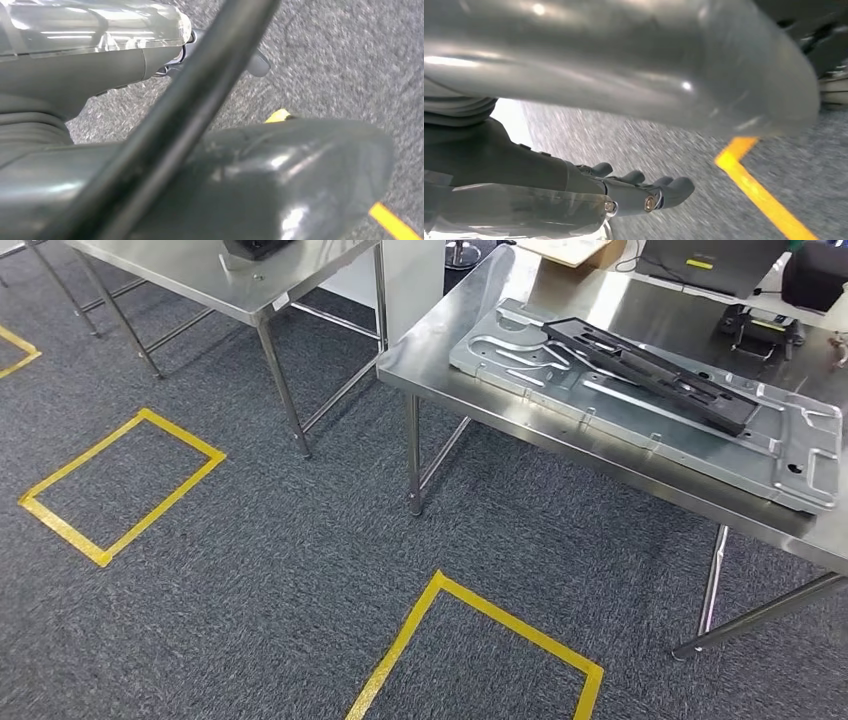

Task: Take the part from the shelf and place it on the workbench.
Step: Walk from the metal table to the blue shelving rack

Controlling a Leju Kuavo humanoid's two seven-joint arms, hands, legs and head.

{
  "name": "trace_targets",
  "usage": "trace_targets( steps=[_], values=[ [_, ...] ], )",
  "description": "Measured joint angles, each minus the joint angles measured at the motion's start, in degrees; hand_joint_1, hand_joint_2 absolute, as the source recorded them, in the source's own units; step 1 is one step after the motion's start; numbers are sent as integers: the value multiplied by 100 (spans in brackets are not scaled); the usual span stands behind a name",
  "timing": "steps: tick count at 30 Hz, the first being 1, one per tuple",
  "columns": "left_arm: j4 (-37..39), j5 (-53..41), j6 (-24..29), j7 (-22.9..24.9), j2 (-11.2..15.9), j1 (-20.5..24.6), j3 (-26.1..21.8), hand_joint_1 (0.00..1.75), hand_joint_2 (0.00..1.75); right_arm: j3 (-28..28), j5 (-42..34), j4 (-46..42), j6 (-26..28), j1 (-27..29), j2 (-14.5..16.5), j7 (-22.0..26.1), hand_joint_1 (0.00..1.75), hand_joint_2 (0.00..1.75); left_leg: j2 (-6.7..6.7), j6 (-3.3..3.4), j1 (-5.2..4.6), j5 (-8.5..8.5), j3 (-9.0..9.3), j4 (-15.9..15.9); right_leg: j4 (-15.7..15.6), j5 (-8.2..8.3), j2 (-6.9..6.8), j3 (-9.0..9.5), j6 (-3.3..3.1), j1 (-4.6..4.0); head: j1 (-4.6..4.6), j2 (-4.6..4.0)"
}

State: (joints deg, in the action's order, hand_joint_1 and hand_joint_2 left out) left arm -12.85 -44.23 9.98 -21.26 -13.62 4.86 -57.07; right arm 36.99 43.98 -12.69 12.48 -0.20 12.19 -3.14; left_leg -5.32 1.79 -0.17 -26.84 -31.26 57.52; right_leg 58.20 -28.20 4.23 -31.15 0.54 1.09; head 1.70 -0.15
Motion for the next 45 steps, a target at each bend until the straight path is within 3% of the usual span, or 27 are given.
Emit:
trace_targets(
  steps=[1,3,5,7,9,10,12,14,16,18,20,22,23,24,25,26,27,29,31,33,34,36,38,40,41,43,45],
  values=[
    [0,2,-2,0,-3,1,-1,0,0,-3,2,3,0,-8,-7,-2,0,0,-51,-37,7,4,-25,5,-49,-20,11,13,-10,-7,0,0],
    [-1,9,-4,0,2,-11,-6,0,0,-11,13,6,-5,-31,-5,-2,0,0,-105,-111,21,4,-57,15,-99,-2,-109,38,-42,3,0,0],
    [-1,20,-9,1,9,-19,-15,0,0,-17,32,6,-17,-27,-7,1,0,0,112,-185,19,-164,-172,269,-163,18,-259,85,-103,31,2,0],
    [-1,26,-21,8,12,-3,-23,0,0,-22,61,7,-37,-11,-8,4,0,0,393,-259,52,-540,-501,958,-183,12,-428,107,-143,26,4,0],
    [-1,30,-32,14,13,-2,-30,0,0,-27,97,8,-62,-8,-10,5,0,0,472,-321,96,-771,-820,1598,-176,-3,-591,110,-142,21,4,0],
    [-1,36,-36,15,14,-13,-34,0,0,-32,111,8,-76,-10,-11,5,0,0,494,-343,114,-728,-846,1650,-172,-13,-662,114,-132,25,4,0],
    [-1,48,-39,14,20,-36,-46,0,0,-40,133,8,-93,-17,-14,5,0,0,592,-365,140,-370,-546,1084,-156,-43,-791,141,-93,36,4,0],
    [-1,58,-18,-2,24,-33,-67,0,0,-45,148,9,-98,-20,-17,5,0,0,813,-329,125,-88,-153,323,-132,-85,-897,172,-29,24,3,0],
    [-1,70,42,-34,22,-29,-99,0,0,-48,164,9,-101,-31,-20,-1,0,0,896,-240,88,-50,-43,65,-122,-110,-989,197,42,-5,3,0],
    [-1,88,100,-63,21,-48,-129,0,0,-52,185,9,-111,-56,-22,-15,0,0,780,-142,79,-32,-59,48,-131,-126,-1055,231,113,-5,3,0],
    [-1,105,132,-82,16,-59,-142,0,0,-54,203,9,-126,-64,-34,-34,0,0,675,-51,94,9,-48,5,46,-288,-884,181,162,15,2,0],
    [-1,111,144,-91,11,-48,-146,0,0,-55,215,10,-134,-50,-48,-45,0,0,566,12,87,45,-61,-9,679,-662,-589,-111,165,20,2,0],
    [-1,114,145,-94,10,-44,-148,0,0,-56,218,10,-143,-43,-55,-46,0,0,501,29,72,54,-75,-6,1082,-837,-505,-316,156,16,2,0],
    [-1,116,148,-97,10,-45,-152,0,0,-56,221,10,-151,-38,-61,-46,0,0,431,37,54,58,-82,-3,1387,-923,-466,-481,146,10,2,0],
    [-1,120,150,-101,10,-48,-158,0,0,-56,223,10,-160,-35,-67,-46,0,0,354,40,36,59,-83,2,1506,-890,-448,-565,130,5,2,0],
    [-1,122,154,-103,10,-51,-164,0,0,-56,225,10,-166,-32,-72,-46,0,0,272,41,20,59,-77,8,1394,-738,-429,-539,103,-2,2,0],
    [-1,125,157,-105,9,-53,-169,0,0,-56,227,11,-168,-30,-74,-47,0,0,192,41,8,59,-69,13,1081,-508,-380,-417,66,-15,2,0],
    [-1,125,161,-110,-8,-48,-173,0,0,-56,229,13,-180,-21,-95,-50,0,0,48,29,-5,55,-71,31,319,-135,-106,-109,-27,-36,2,0],
    [-1,118,164,-118,-28,-38,-174,0,0,-56,229,15,-194,-31,-116,-52,0,0,-66,-23,14,58,-108,39,-29,-45,63,25,-74,-59,2,0],
    [-1,107,166,-127,-32,-39,-175,0,0,-57,229,16,-197,-59,-119,-52,0,0,-172,-104,33,73,-133,21,-97,-26,-42,59,-97,-63,2,0],
    [-1,98,167,-136,-31,-45,-176,0,0,-58,229,16,-196,-66,-121,-52,0,0,-135,-136,29,57,-143,45,-150,-1,-109,94,-117,-51,2,0],
    [-1,75,171,-160,-30,-41,-177,0,0,-58,228,16,-188,-57,-123,-52,0,0,118,-189,23,-153,-279,364,-252,44,-275,157,-164,-19,4,0],
    [-1,54,172,-184,-30,-29,-176,0,0,-57,227,19,-185,-42,-124,-53,0,0,387,-243,60,-541,-616,1072,-265,40,-456,168,-189,-31,6,0],
    [-1,45,172,-197,-30,-35,-176,0,0,-56,225,21,-186,-39,-124,-55,0,0,473,-301,112,-706,-839,1566,-256,22,-628,165,-176,-30,6,0],
    [-1,44,172,-198,-29,-43,-176,0,0,-57,223,21,-186,-41,-124,-56,0,0,501,-329,140,-624,-792,1506,-248,11,-705,170,-159,-22,7,0],
    [-1,39,165,-198,-28,-48,-177,0,0,-56,221,21,-187,-48,-125,-56,0,0,639,-382,189,-285,-390,808,-207,-28,-843,191,-99,0,6,0],
    [1,18,139,-159,-31,-20,-174,0,0,-56,220,22,-188,-56,-134,-58,0,0,787,-360,189,-89,-52,196,-150,-88,-945,207,-1,-5,4,0]
  ],
)
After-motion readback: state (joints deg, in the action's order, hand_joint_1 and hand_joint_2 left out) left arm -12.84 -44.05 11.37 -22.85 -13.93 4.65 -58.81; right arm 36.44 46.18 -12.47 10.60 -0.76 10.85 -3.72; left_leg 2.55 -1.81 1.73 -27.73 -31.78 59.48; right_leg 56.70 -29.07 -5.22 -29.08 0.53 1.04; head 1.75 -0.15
